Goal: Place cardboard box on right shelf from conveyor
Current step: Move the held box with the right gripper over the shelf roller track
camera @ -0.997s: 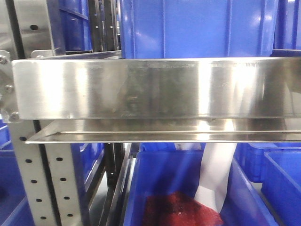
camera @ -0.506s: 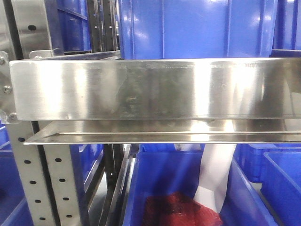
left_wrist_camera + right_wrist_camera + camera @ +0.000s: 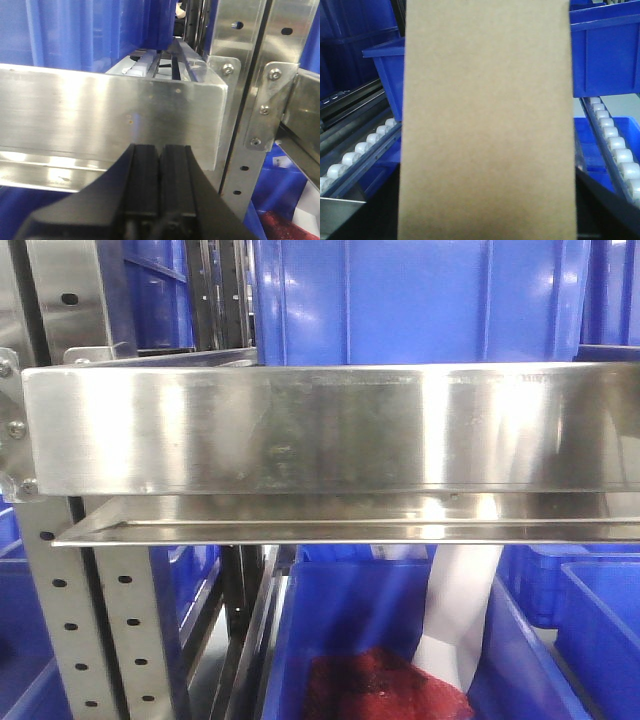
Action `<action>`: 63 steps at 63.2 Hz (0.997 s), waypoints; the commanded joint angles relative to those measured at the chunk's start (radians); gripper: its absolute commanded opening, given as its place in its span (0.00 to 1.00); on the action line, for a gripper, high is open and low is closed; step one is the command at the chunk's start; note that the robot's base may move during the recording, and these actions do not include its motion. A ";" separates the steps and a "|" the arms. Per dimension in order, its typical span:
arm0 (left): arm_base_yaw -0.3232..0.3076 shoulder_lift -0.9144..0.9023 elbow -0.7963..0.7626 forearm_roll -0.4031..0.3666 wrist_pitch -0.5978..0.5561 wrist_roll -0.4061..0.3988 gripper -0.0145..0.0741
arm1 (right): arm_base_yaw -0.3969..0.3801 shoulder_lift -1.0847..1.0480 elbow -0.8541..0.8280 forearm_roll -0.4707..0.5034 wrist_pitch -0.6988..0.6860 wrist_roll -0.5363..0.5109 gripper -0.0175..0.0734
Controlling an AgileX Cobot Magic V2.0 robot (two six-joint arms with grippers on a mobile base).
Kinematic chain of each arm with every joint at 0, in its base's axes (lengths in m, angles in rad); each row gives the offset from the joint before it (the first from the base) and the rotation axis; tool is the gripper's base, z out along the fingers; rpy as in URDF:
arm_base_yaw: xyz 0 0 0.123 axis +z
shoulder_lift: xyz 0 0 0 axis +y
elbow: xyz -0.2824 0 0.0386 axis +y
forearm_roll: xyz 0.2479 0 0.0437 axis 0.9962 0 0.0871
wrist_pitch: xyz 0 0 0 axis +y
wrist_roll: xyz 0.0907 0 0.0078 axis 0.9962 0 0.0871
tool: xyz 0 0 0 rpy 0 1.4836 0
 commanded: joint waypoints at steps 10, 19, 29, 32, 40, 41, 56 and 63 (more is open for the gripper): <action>-0.006 -0.012 -0.003 -0.005 -0.084 -0.005 0.03 | -0.006 0.102 -0.103 -0.024 -0.116 -0.085 0.43; -0.006 -0.012 -0.003 -0.005 -0.084 -0.005 0.03 | -0.006 0.254 -0.254 -0.024 -0.070 -0.313 0.43; -0.006 -0.012 -0.003 -0.005 -0.084 -0.005 0.03 | -0.006 0.432 -0.397 -0.024 -0.044 -0.590 0.43; -0.006 -0.012 -0.003 -0.005 -0.084 -0.005 0.03 | -0.006 0.485 -0.435 -0.024 -0.045 -0.659 0.43; -0.006 -0.012 -0.003 -0.005 -0.084 -0.005 0.03 | 0.008 0.591 -0.488 -0.024 -0.048 -0.857 0.43; -0.006 -0.012 -0.003 -0.005 -0.084 -0.005 0.03 | 0.010 0.603 -0.490 -0.024 -0.049 -0.893 0.43; -0.006 -0.012 -0.003 -0.005 -0.084 -0.005 0.03 | 0.045 0.757 -0.492 -0.024 -0.061 -1.209 0.43; -0.006 -0.012 -0.003 -0.005 -0.084 -0.005 0.03 | 0.062 0.819 -0.492 -0.024 -0.086 -1.302 0.43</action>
